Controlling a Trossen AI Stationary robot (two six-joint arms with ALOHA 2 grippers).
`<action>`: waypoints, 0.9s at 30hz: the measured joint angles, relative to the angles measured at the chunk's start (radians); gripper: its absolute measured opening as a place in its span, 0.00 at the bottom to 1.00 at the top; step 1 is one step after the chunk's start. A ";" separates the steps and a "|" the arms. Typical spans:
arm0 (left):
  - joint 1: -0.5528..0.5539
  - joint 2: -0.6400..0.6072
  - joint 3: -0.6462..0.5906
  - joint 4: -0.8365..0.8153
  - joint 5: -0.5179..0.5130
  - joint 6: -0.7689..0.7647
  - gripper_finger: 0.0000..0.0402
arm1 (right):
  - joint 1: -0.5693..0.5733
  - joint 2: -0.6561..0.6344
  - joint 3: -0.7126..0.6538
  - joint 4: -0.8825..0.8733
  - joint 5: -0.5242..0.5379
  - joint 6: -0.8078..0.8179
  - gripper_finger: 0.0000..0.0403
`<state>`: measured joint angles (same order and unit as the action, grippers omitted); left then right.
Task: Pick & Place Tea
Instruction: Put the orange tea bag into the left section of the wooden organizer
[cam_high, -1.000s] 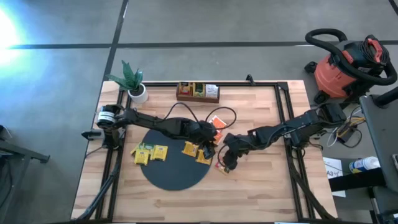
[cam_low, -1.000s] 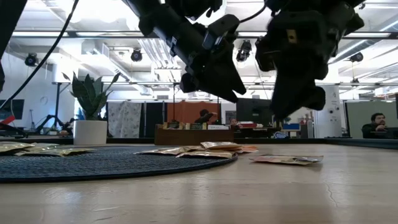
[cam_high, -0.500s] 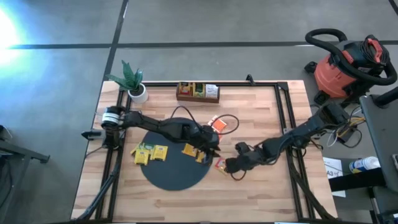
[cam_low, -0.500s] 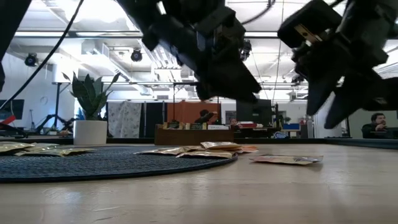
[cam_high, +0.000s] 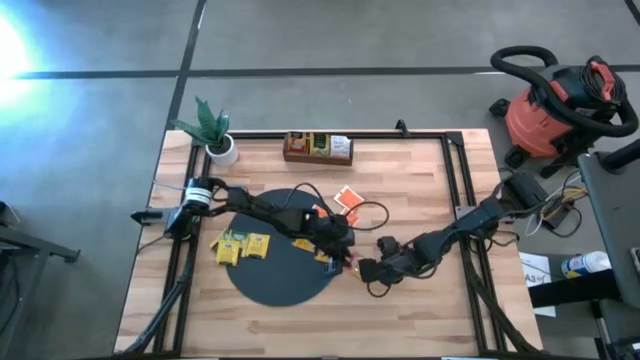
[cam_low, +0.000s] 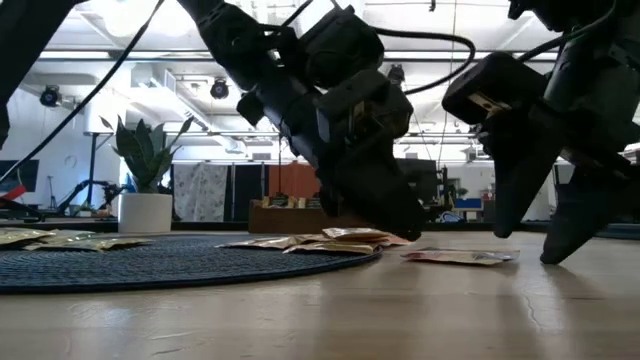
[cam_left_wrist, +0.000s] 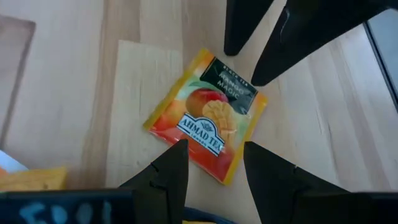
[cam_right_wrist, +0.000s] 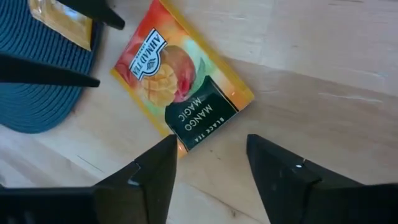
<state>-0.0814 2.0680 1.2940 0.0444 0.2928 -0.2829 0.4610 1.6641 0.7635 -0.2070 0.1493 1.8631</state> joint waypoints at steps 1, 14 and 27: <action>-0.001 0.000 -0.003 -0.001 0.005 -0.006 0.37 | 0.000 0.006 0.000 0.001 -0.001 0.000 0.50; -0.015 0.000 -0.006 0.000 0.006 -0.007 0.37 | -0.047 0.016 -0.003 0.055 0.080 -0.057 0.46; -0.018 0.000 -0.006 -0.005 0.003 -0.033 0.37 | -0.105 0.034 -0.006 0.100 0.193 -0.196 0.30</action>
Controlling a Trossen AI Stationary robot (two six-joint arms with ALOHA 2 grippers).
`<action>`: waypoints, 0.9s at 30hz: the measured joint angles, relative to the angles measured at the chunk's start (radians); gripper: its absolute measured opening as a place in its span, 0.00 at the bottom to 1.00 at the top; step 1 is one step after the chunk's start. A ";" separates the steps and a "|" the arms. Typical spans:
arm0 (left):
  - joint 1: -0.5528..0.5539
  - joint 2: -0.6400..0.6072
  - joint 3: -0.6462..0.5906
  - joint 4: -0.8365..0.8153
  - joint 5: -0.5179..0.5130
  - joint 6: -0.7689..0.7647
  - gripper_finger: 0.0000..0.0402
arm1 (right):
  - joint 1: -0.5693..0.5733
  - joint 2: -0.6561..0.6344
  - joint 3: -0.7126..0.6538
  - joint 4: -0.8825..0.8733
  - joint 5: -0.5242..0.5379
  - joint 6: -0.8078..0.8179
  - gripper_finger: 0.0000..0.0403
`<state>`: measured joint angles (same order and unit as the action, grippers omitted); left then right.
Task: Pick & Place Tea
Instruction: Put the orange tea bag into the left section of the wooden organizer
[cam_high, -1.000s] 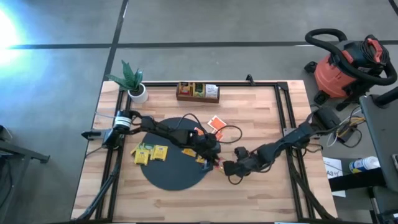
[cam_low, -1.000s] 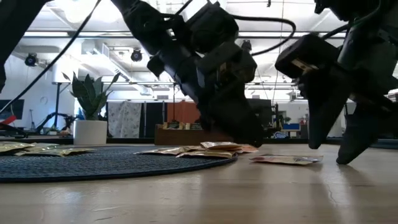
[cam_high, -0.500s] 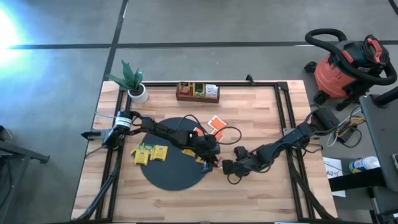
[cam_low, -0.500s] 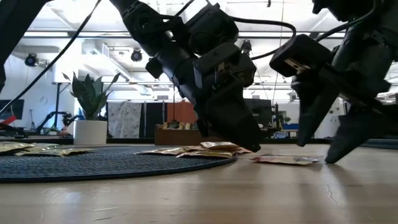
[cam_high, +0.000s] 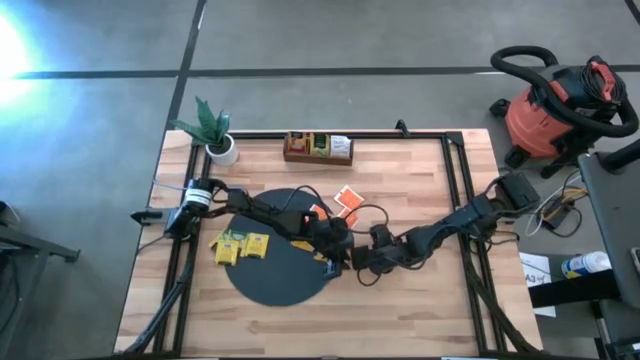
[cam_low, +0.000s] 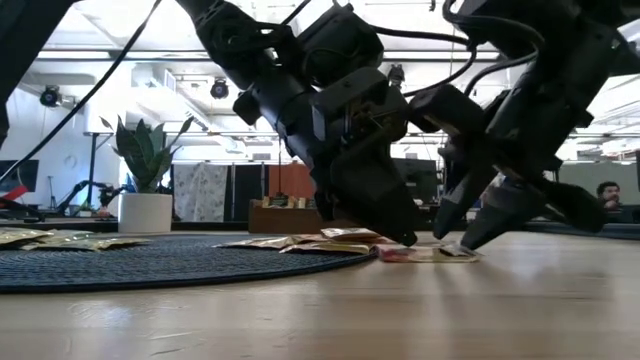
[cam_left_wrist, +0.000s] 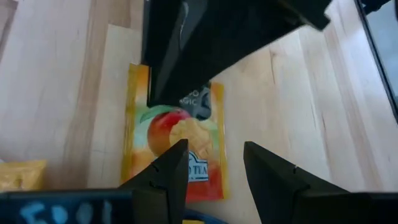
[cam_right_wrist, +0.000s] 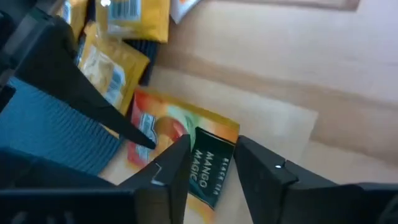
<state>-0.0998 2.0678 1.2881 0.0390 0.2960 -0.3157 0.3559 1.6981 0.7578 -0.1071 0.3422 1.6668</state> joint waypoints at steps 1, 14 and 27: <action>0.000 0.000 0.000 0.000 -0.002 -0.002 0.37 | -0.002 0.000 0.000 0.005 0.008 -0.014 0.29; -0.002 -0.002 0.000 -0.004 -0.028 -0.001 0.37 | -0.030 -0.001 0.000 0.065 -0.014 -0.201 0.08; 0.053 -0.246 -0.012 -0.265 -0.207 0.098 0.37 | -0.078 -0.131 0.002 -0.079 -0.016 -0.431 0.02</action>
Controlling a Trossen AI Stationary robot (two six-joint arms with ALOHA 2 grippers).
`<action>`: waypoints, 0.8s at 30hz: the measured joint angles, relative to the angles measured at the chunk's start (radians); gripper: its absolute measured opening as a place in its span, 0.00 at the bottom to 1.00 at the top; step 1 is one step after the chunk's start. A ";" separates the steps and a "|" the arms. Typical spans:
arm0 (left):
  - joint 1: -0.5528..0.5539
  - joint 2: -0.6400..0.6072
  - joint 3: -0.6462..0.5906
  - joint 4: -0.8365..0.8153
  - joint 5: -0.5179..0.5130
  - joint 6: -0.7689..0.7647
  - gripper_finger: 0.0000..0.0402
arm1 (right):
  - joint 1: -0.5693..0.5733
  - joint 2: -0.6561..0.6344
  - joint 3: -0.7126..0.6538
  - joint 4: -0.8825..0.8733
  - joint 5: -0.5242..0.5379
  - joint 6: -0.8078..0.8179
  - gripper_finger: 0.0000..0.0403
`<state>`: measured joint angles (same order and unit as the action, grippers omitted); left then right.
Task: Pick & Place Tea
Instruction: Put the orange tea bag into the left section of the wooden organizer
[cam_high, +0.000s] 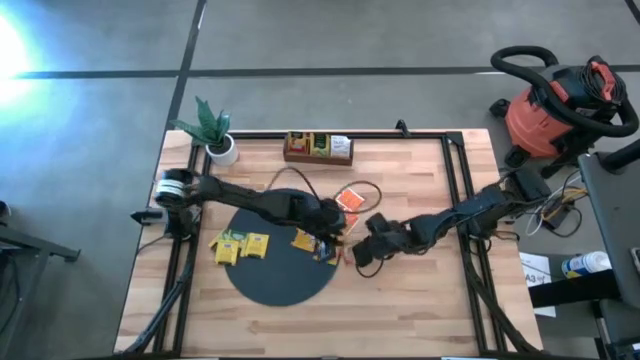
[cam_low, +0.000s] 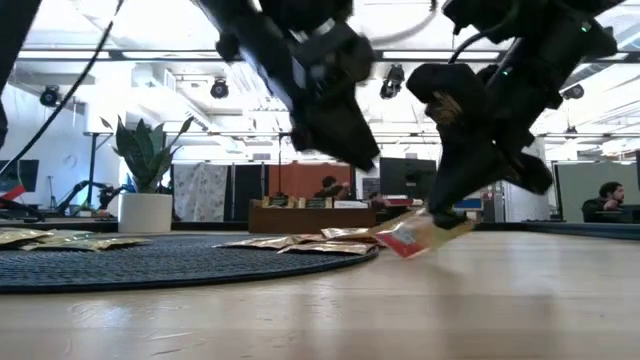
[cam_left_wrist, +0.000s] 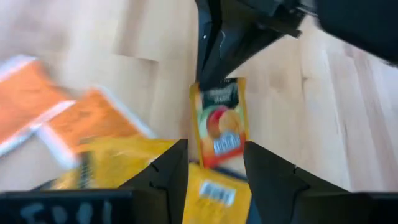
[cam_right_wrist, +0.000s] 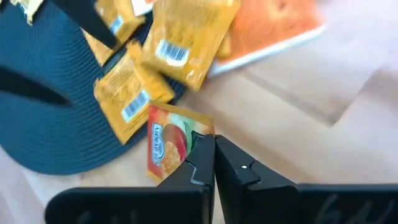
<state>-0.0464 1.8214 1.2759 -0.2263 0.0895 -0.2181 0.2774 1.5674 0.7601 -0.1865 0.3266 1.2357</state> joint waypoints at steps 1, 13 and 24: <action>0.004 -0.031 -0.008 -0.027 -0.026 0.005 0.37 | -0.012 -0.019 0.000 -0.016 -0.001 -0.029 0.02; 0.016 -0.564 -0.273 -0.191 -0.445 -0.227 0.37 | -0.332 -0.187 0.125 -0.081 -0.098 -0.598 0.02; 0.041 -0.901 -0.587 -0.176 -0.508 -0.462 0.37 | -0.489 0.089 0.530 -0.299 -0.321 -0.922 0.02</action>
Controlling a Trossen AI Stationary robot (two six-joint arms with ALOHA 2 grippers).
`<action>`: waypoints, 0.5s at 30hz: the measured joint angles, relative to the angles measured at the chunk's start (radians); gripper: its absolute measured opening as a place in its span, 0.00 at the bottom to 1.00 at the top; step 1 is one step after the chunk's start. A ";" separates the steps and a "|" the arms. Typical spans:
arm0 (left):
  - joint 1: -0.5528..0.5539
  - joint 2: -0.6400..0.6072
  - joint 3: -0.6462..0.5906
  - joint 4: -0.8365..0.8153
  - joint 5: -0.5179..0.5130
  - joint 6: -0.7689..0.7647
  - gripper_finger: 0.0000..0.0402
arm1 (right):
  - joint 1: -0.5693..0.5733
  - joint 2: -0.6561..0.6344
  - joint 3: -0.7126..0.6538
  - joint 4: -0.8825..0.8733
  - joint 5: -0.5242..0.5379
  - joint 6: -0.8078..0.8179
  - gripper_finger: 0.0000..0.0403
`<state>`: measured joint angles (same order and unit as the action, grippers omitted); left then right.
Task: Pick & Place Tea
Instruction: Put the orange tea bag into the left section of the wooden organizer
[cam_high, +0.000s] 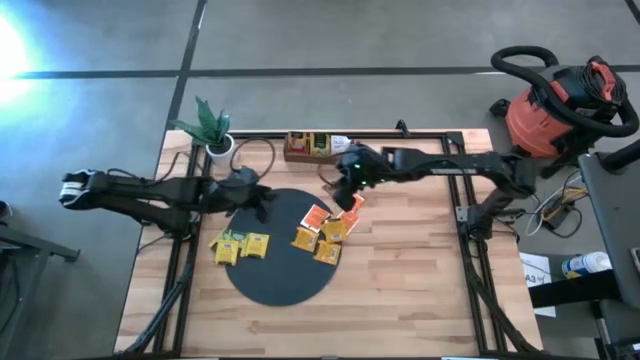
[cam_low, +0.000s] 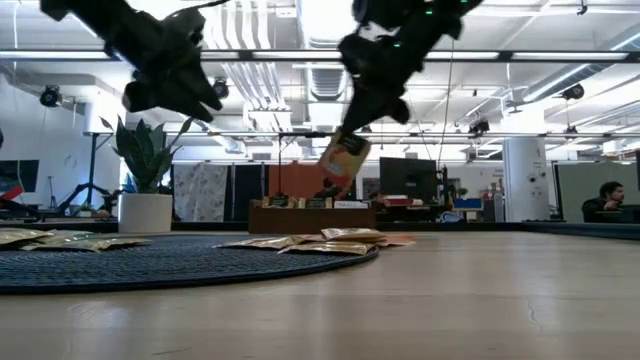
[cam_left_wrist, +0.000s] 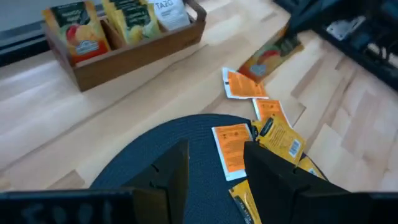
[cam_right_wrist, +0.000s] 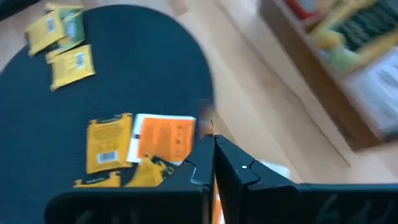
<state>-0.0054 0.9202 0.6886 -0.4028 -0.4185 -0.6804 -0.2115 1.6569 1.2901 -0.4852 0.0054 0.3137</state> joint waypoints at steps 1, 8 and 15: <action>0.001 -0.021 -0.014 0.011 0.000 0.001 0.37 | 0.000 0.028 0.034 -0.016 -0.020 -0.009 0.02; 0.057 -0.120 -0.083 0.130 0.117 0.079 0.37 | 0.008 0.197 0.247 -0.068 -0.180 -0.024 0.02; 0.193 -0.099 -0.097 0.255 0.413 0.115 0.37 | 0.018 0.320 0.464 -0.162 -0.347 -0.114 0.02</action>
<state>0.1875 0.8217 0.5914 -0.1475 -0.0053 -0.5656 -0.1932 1.9764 1.7538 -0.6469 -0.3417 0.1998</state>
